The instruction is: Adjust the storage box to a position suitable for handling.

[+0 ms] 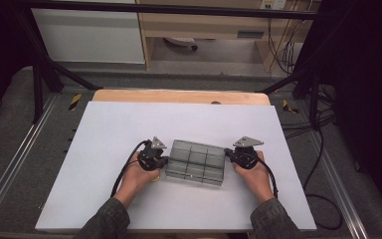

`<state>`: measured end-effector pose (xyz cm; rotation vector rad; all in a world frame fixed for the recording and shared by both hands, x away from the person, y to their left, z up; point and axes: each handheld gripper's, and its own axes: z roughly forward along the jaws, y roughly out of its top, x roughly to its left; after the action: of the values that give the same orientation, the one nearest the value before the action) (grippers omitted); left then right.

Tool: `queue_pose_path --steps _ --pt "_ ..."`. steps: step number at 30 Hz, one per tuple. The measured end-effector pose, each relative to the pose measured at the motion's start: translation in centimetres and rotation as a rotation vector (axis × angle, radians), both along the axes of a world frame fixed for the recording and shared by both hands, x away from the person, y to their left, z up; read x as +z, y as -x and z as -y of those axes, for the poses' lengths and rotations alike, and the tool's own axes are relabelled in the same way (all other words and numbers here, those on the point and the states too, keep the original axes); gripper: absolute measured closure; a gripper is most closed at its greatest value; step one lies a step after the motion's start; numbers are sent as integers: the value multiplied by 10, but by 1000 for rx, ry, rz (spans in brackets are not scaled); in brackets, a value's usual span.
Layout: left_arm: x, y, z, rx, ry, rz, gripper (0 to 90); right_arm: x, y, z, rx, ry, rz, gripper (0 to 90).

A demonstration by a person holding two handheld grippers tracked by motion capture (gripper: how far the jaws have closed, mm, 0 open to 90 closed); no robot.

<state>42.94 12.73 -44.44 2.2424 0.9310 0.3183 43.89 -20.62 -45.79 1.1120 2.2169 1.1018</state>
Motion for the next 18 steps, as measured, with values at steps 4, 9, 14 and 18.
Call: queue_pose_path --steps 4,9,14,18 --pt "-3 8 -3 10 61 -24 900 0 5 2 14 4 -1 900" --pt "-3 18 -5 -8 61 -22 900 1 12 1 30 17 -5 900" --pt "-3 33 -6 -13 56 -15 900 1 19 -1 28 11 -14 900" --pt "-4 38 -5 3 67 -20 900 1 23 -1 22 12 -15 900"
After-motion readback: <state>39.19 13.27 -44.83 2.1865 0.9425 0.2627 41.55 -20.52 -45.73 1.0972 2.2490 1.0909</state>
